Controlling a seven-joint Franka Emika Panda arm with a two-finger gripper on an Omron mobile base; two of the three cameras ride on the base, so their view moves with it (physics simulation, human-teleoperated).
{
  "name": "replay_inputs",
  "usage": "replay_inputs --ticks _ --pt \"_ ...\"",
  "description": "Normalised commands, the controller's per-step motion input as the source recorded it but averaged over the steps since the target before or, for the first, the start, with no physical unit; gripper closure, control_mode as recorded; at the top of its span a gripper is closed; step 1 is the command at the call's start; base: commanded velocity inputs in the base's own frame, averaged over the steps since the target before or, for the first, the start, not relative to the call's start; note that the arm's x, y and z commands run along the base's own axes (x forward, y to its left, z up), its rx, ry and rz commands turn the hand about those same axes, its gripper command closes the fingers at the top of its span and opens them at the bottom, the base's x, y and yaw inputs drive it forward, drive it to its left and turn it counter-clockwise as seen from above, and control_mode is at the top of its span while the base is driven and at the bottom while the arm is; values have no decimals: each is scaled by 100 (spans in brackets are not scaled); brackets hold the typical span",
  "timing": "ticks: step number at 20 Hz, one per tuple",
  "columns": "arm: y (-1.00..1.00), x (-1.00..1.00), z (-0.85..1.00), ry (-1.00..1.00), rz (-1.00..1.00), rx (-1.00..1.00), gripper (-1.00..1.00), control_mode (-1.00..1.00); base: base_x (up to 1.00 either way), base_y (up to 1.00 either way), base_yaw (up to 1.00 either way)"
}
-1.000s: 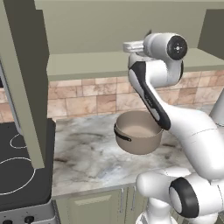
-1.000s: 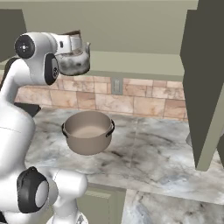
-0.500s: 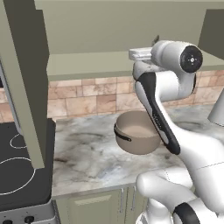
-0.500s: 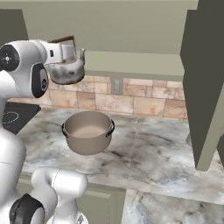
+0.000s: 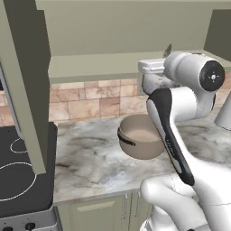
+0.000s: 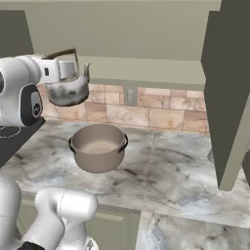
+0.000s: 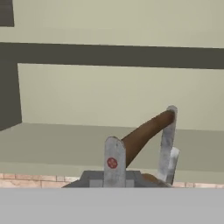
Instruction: Pick the kettle from the cabinet and place it on a stove burner. Then pick the pot from the counter and place it on another stove burner. Finally, turn both burners on.
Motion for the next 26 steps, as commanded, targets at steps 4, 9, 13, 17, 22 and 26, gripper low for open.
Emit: replay_inputs --ticks 4,9,13,17,22,26 --pt "0 -35 -26 0 0 0 100 -100 0 0 0" --pt "0 -27 -30 1 0 0 100 -100 0 0 0" --pt "0 -10 -24 3 0 0 100 -100 0 0 0" --pt "0 -4 -28 4 0 0 100 -100 0 0 0" --pt "0 -2 -31 5 0 0 100 -100 0 0 0" --pt "0 0 -30 5 0 0 100 -100 0 0 0"
